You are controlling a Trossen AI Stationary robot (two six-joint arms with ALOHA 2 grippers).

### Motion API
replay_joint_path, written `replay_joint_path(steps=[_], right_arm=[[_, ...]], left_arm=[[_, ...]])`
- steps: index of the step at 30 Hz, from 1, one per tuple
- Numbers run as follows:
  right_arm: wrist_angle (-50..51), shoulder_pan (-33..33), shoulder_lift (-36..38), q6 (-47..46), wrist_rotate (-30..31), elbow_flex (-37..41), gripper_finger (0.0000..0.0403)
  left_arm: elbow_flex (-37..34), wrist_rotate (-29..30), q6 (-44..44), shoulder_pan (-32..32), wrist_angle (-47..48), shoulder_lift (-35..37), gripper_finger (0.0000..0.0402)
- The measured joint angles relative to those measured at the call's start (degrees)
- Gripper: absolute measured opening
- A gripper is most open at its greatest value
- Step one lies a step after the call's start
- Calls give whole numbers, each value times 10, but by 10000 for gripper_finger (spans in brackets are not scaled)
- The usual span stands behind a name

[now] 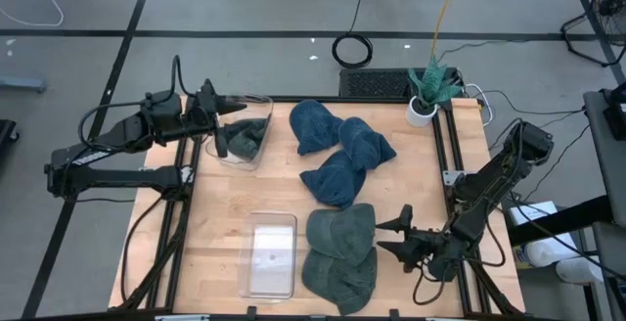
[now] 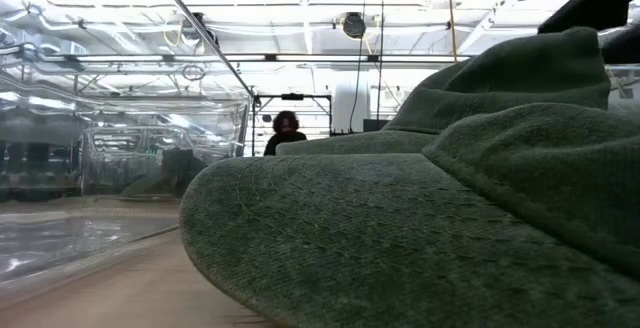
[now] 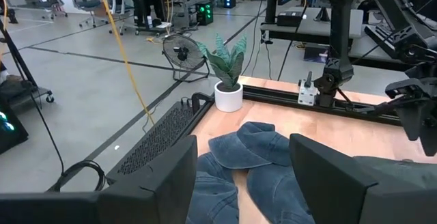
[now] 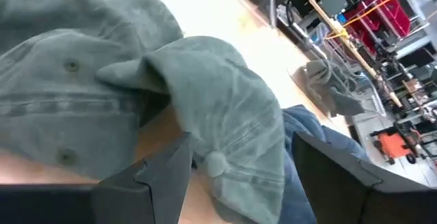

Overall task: Pick & Place hat
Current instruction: Put the top green cap into the top transparent bin

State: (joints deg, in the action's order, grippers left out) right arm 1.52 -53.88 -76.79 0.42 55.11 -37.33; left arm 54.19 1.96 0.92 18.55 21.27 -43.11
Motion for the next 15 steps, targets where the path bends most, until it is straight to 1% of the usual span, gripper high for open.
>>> replay_joint_path(steps=[6,9,11,15], right_arm=[[0,23,-37,-17,-43,10,238],[-5,34,-57,-1,-40,10,238],[-10,47,-68,21,-25,10,238],[-30,76,-77,56,-14,10,237]], left_arm=[[0,0,-14,0,3,-4,241],[0,1,-13,0,8,-6,241],[0,1,-13,0,14,-9,241],[0,1,-12,0,17,-12,241]])
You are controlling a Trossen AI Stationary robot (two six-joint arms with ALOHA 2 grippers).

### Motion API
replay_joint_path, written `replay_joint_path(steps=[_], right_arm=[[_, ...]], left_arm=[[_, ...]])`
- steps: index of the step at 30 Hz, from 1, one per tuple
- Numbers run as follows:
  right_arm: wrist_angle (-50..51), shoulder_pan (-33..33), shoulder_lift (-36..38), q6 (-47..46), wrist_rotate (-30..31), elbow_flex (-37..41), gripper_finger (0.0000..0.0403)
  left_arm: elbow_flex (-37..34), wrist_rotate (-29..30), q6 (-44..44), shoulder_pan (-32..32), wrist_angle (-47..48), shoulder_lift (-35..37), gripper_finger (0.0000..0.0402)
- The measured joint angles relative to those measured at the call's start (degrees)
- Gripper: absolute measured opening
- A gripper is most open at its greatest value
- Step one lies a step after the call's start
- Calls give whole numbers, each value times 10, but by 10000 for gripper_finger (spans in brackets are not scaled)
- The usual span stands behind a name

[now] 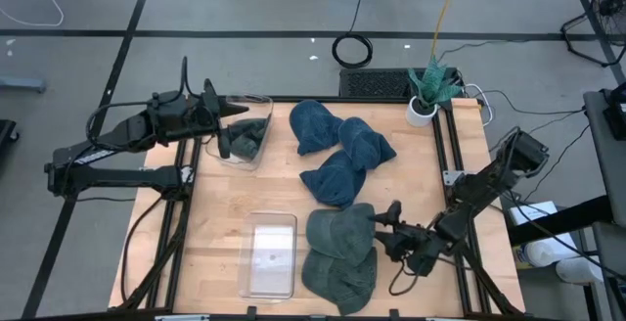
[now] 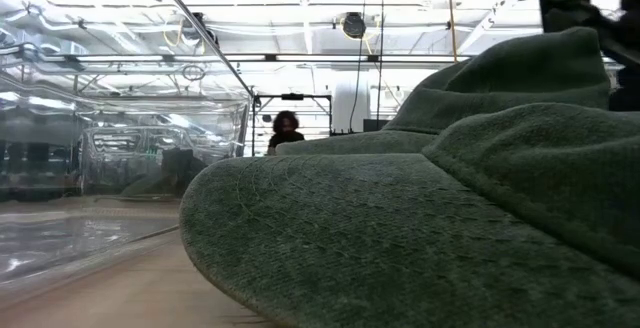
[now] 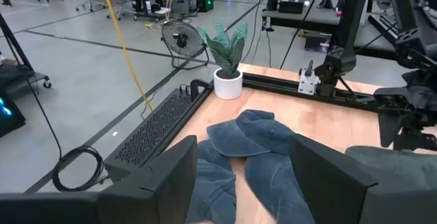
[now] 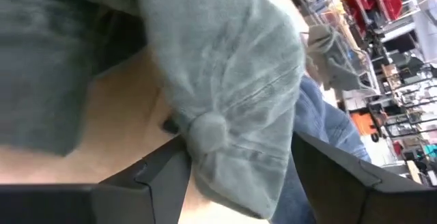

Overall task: Pick & Place hat
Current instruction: Put the top green cap into the top transparent bin

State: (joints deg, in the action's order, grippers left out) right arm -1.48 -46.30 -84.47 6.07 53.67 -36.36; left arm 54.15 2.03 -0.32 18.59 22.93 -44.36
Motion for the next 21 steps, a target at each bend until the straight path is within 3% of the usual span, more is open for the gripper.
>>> replay_joint_path(steps=[6,14,21], right_arm=[[-57,40,0,81,-58,0,194],[-81,82,14,133,-106,0,16],[-119,100,71,193,-87,0,4]], left_arm=[[0,0,0,0,0,-2,241],[0,0,0,0,0,-2,241],[0,0,2,0,0,-2,241]])
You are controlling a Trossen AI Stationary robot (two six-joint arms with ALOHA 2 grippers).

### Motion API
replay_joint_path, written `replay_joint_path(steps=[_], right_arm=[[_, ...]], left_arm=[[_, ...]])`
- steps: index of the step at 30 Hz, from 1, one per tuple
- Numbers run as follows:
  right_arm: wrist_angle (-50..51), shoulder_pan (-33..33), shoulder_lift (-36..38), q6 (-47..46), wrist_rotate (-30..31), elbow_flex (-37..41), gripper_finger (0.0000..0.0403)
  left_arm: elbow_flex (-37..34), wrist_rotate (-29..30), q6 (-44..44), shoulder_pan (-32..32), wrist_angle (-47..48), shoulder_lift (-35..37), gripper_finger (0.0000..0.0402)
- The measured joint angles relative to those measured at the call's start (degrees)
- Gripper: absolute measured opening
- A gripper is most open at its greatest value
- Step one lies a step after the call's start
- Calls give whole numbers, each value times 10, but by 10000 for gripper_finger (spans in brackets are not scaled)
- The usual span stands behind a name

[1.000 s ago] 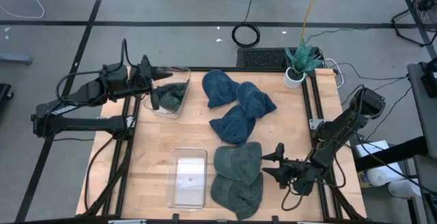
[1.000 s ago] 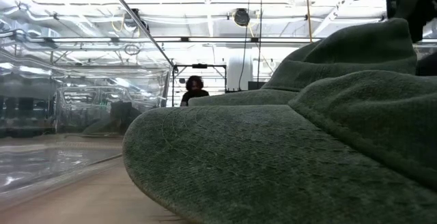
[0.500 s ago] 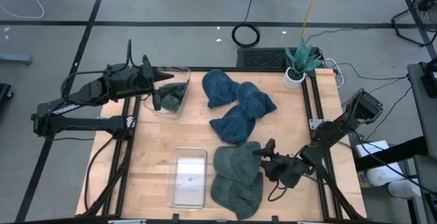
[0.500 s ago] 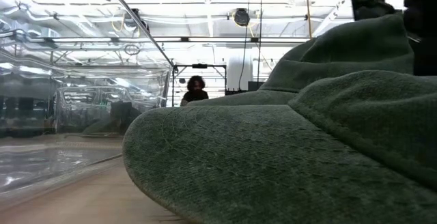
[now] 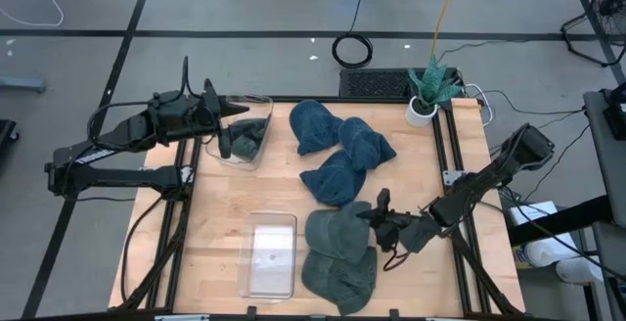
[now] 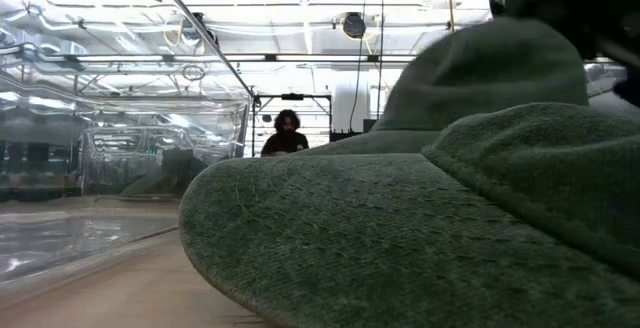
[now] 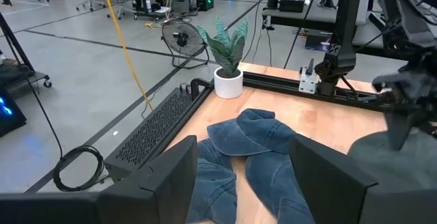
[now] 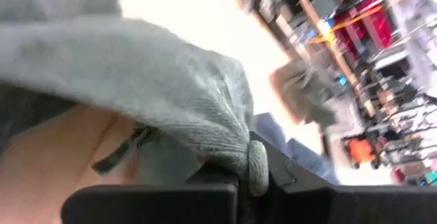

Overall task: Pick & Place hat
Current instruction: Put the top green cap into the top transparent bin

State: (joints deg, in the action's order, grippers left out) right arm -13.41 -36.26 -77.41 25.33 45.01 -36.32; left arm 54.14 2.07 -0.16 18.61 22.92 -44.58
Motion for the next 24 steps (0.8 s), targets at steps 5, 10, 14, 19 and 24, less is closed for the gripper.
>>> replay_joint_path(steps=[5,10,14,19,24], right_arm=[[-74,28,63,60,-2,0,2],[-145,70,110,108,-41,0,1],[-211,121,119,157,-109,0,1],[-266,201,105,151,-210,0,1],[-337,269,69,140,-288,0,0]], left_arm=[[0,0,0,0,0,0,241],[0,0,0,0,0,0,241],[0,0,-1,0,0,0,241],[0,0,-1,0,0,0,241],[0,0,-1,0,0,0,241]])
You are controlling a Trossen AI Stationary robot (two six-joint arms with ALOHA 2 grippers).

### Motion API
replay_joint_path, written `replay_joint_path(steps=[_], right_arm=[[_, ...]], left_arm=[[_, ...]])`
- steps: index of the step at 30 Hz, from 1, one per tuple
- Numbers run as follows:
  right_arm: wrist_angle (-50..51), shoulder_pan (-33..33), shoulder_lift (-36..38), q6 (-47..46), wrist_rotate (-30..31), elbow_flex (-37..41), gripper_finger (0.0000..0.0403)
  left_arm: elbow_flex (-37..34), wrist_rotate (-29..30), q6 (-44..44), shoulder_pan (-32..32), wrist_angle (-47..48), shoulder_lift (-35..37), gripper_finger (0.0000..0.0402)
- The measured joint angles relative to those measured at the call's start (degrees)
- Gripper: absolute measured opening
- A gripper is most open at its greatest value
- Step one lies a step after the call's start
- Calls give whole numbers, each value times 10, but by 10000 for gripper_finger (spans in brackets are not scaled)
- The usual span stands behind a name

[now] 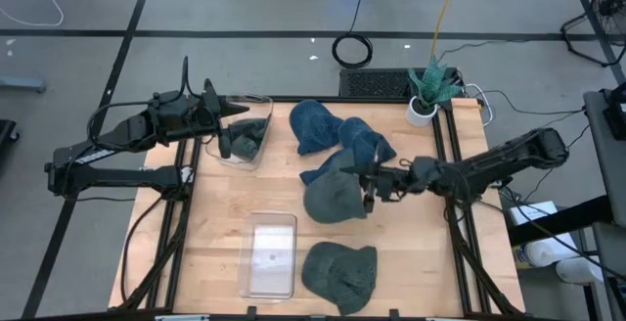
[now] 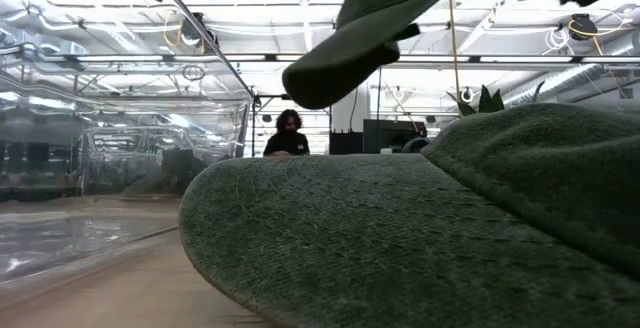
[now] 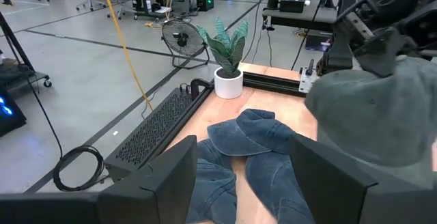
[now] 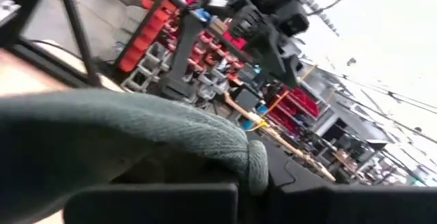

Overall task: Pick & Place hat
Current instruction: Put the top green cap into the top transparent bin

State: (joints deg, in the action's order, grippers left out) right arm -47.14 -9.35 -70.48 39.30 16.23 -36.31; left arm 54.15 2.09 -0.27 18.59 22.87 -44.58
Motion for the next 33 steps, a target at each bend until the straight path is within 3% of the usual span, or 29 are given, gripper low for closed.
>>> replay_joint_path(steps=[5,11,29,33], right_arm=[[-73,50,-47,2,-36,0,0],[-83,88,-91,-5,-43,-25,0],[-222,172,-92,3,-45,-35,0],[-262,189,-92,-6,-69,-35,0]], left_arm=[[0,0,0,0,0,0,241],[0,0,0,0,0,0,241],[0,0,1,0,-7,0,241],[1,0,38,0,-48,-9,241]])
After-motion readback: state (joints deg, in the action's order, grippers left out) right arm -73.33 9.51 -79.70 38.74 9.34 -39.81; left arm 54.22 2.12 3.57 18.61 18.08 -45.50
